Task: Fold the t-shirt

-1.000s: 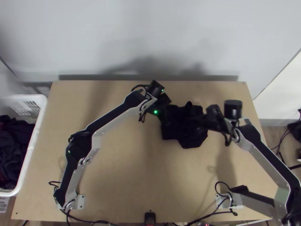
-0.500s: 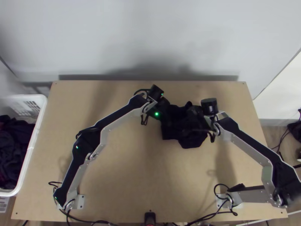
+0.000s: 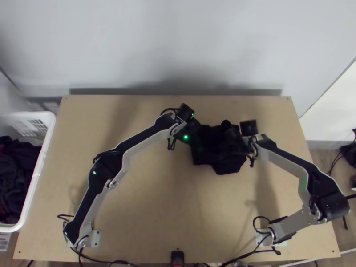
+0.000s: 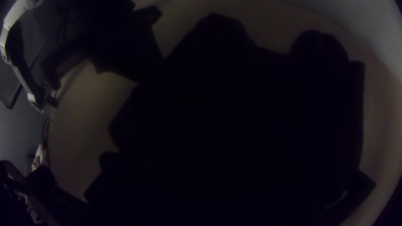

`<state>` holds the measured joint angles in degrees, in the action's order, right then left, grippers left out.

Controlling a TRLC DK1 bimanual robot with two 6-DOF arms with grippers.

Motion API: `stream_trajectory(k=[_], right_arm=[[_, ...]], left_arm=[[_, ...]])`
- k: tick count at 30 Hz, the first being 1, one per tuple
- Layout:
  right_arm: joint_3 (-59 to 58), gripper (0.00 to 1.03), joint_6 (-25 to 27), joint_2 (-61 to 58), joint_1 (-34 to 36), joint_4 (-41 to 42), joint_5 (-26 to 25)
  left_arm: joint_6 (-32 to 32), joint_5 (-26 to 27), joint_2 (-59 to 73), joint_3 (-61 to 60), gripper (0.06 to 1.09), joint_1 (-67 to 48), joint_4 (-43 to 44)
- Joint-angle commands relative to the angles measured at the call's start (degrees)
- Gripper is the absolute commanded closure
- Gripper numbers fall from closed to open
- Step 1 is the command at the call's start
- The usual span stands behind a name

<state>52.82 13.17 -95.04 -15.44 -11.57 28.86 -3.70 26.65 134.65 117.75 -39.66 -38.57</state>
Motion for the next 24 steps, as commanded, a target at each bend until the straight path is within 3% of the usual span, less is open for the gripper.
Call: stream_trajectory(k=[1, 10, 24], right_arm=[[-1.8, 1.00, 0.4, 2.6, 5.6, 0.1, -1.4], [-1.5, 1.00, 1.7, 8.3, 17.6, -2.2, -1.7], [-2.3, 1.00, -0.2, 20.9, 19.8, -8.6, -1.7]], left_arm=[[-0.7, -0.2, 0.1, -0.1, 1.05, -0.1, 0.0], [-1.5, -1.0, 0.2, -0.2, 1.05, -0.2, -0.1], [-2.0, -1.3, -1.5, -1.4, 1.05, 0.3, -0.2]])
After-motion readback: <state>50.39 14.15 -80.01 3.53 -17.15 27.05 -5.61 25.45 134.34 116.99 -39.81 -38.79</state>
